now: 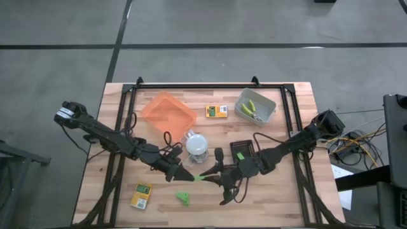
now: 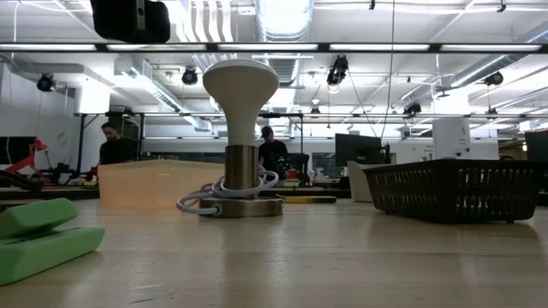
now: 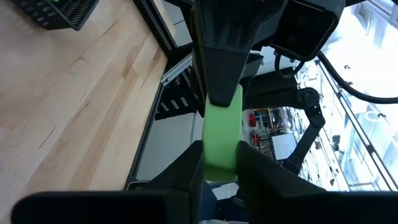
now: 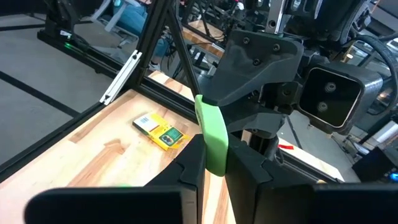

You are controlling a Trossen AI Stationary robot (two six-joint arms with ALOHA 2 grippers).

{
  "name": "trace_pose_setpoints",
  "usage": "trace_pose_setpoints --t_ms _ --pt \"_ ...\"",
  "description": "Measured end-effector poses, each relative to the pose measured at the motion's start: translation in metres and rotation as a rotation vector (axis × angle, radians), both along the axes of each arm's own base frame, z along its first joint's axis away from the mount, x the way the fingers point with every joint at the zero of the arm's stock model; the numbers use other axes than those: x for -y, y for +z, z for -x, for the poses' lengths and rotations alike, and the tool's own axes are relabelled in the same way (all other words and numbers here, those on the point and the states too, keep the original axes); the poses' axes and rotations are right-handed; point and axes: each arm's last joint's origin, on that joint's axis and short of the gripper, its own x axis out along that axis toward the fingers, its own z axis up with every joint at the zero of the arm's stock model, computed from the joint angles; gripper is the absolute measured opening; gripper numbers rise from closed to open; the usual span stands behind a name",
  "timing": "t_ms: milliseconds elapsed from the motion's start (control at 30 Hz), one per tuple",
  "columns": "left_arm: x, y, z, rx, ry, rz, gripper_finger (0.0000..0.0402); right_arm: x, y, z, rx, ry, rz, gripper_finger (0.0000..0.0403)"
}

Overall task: Pick & Place School Supplies
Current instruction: Put the green eraser into the black bin

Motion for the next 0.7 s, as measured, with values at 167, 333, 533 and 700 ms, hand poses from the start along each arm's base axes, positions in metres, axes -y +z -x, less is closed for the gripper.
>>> trace_pose_setpoints --t_ms 167,333,533,700 --pt "0.0000 0.0000 0.0000 -0.001 -0.011 0.002 0.0085 0.0009 0.0000 -0.0002 0.001 -0.019 0.004 0.0038" --pt "0.0004 0.0001 0.0002 -0.001 -0.023 0.004 0.0085 0.0010 0.0000 -0.0003 0.002 -0.022 0.005 0.0037" --pt "0.0003 0.0000 0.0001 0.011 -0.020 -0.023 0.0085 0.0011 0.0000 -0.0003 0.002 -0.026 0.004 0.0035" --pt "0.0004 -0.0001 0.0001 0.028 -0.024 -0.060 0.0085 0.0011 0.0000 -0.0003 0.002 -0.027 0.004 0.0035"
